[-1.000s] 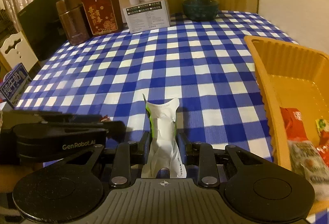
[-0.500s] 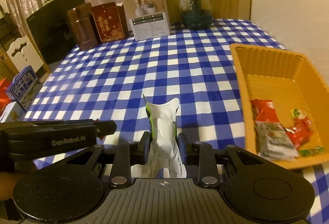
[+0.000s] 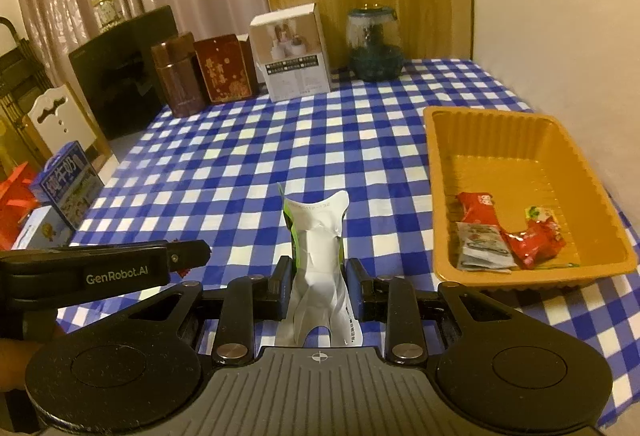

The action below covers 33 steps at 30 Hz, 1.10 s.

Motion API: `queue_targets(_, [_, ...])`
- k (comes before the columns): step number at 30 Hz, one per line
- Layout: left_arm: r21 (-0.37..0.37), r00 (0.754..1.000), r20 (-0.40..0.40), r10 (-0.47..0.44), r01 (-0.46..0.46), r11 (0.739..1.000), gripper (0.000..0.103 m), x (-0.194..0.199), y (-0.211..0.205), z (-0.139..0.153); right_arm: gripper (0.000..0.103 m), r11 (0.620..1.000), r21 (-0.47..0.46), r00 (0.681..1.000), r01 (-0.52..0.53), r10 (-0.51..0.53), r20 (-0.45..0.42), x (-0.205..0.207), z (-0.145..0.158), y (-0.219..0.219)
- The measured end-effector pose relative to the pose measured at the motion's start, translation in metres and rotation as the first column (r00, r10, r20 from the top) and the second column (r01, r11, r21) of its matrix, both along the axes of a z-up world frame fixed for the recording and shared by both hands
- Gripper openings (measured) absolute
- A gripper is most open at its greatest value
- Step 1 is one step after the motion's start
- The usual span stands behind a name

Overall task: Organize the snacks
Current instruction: 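Lift both held snacks and carry them over the orange tray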

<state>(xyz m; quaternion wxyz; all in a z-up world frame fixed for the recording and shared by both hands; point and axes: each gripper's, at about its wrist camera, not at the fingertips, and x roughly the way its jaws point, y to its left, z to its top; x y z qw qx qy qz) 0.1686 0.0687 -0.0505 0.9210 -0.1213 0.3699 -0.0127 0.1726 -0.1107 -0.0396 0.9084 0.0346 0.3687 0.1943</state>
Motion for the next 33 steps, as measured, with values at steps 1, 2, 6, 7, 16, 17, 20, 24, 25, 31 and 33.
queue_targets(1, [0.001, 1.0, 0.003, 0.001, -0.001, 1.0, 0.034, -0.003, -0.001, 0.002, 0.029, 1.0, 0.001, 1.0, 0.001, -0.001, 0.003, -0.003, 0.002, -0.001])
queue_targets(2, [0.005, 1.0, 0.007, 0.001, -0.001, 1.0, 0.034, -0.007, -0.003, 0.005, 0.029, 1.0, 0.002, 1.0, 0.001, -0.001, 0.005, -0.006, 0.004, -0.003])
queue_targets(6, [0.008, 1.0, 0.02, 0.0, 0.0, 1.0, 0.034, -0.02, -0.009, 0.015, 0.029, 1.0, 0.006, 1.0, 0.002, -0.002, 0.015, -0.019, 0.01, -0.011])
queue_targets(7, [0.01, 1.0, 0.023, 0.001, -0.001, 1.0, 0.034, -0.024, -0.01, 0.017, 0.029, 1.0, 0.008, 1.0, 0.003, -0.003, 0.018, -0.023, 0.012, -0.013])
queue_targets(16, [0.009, 0.999, 0.047, -0.003, 0.003, 1.0, 0.034, -0.046, -0.022, 0.031, 0.029, 1.0, 0.014, 0.999, 0.011, -0.012, 0.037, -0.045, 0.023, -0.029])
queue_targets(17, [0.007, 0.999, 0.05, -0.004, 0.003, 1.0, 0.034, -0.048, -0.023, 0.032, 0.029, 1.0, 0.015, 0.999, 0.013, -0.014, 0.04, -0.048, 0.024, -0.031])
queue_targets(20, [0.005, 0.998, 0.056, -0.009, 0.008, 1.0, 0.034, -0.054, -0.027, 0.036, 0.029, 1.0, 0.019, 0.999, 0.02, -0.02, 0.044, -0.054, 0.026, -0.037])
queue_targets(24, [0.003, 0.998, 0.064, -0.026, 0.026, 1.0, 0.034, -0.057, -0.036, 0.04, 0.029, 0.999, 0.02, 0.998, 0.036, -0.036, 0.045, -0.06, 0.027, -0.047])
queue_targets(25, [0.003, 0.997, 0.066, -0.032, 0.032, 0.999, 0.034, -0.057, -0.039, 0.041, 0.029, 0.999, 0.02, 0.998, 0.042, -0.042, 0.045, -0.061, 0.027, -0.049])
queue_targets(31, [0.003, 0.995, 0.074, -0.07, 0.07, 0.998, 0.034, -0.055, -0.056, 0.045, 0.029, 0.996, 0.026, 0.995, 0.085, -0.086, 0.045, -0.064, 0.03, -0.069])
queue_targets(33, [0.003, 0.994, 0.075, -0.081, 0.081, 0.997, 0.034, -0.053, -0.062, 0.046, 0.029, 0.995, 0.028, 0.994, 0.098, -0.099, 0.045, -0.064, 0.03, -0.076])
